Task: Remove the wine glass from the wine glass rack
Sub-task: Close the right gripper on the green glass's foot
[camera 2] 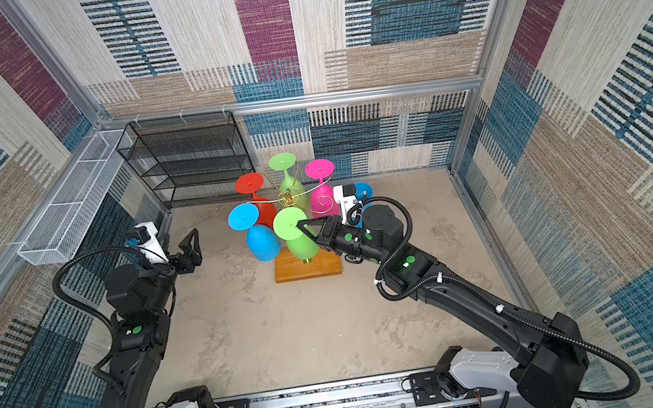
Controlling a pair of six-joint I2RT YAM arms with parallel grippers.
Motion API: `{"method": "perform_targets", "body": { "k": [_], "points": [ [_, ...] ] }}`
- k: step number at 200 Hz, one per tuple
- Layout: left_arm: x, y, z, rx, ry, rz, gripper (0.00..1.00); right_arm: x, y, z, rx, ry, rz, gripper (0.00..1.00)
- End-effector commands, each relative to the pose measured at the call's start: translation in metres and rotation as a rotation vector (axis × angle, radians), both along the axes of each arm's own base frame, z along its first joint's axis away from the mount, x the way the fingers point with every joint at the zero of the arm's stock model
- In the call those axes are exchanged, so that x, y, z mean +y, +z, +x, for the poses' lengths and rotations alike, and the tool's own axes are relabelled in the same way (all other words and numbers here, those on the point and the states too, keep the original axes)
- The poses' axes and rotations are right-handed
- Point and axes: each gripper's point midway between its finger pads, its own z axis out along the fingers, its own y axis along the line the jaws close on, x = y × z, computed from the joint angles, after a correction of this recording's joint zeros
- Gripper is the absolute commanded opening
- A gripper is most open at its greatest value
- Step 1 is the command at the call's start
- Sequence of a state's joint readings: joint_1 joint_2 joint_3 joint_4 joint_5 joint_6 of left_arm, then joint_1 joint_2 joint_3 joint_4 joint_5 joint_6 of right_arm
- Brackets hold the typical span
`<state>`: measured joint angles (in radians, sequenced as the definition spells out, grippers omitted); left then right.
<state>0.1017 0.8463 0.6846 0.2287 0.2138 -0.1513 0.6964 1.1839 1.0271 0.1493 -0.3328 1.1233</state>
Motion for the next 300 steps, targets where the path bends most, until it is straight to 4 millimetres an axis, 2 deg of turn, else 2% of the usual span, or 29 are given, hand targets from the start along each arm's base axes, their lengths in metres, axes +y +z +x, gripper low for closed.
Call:
{"method": "perform_targets", "body": {
  "k": [1,152,300],
  "points": [
    [0.000,0.009,-0.001,-0.035,-0.001,-0.002,0.82,0.002,0.015,-0.001,-0.051,0.010,0.028,0.00],
    [0.000,0.010,-0.002,-0.038,-0.001,-0.001,0.82,0.023,0.018,0.004,-0.056,0.074,0.017,0.00],
    [0.000,0.010,-0.002,-0.038,0.003,0.004,0.82,0.024,0.025,0.023,-0.082,0.003,0.007,0.00]
  ]
}}
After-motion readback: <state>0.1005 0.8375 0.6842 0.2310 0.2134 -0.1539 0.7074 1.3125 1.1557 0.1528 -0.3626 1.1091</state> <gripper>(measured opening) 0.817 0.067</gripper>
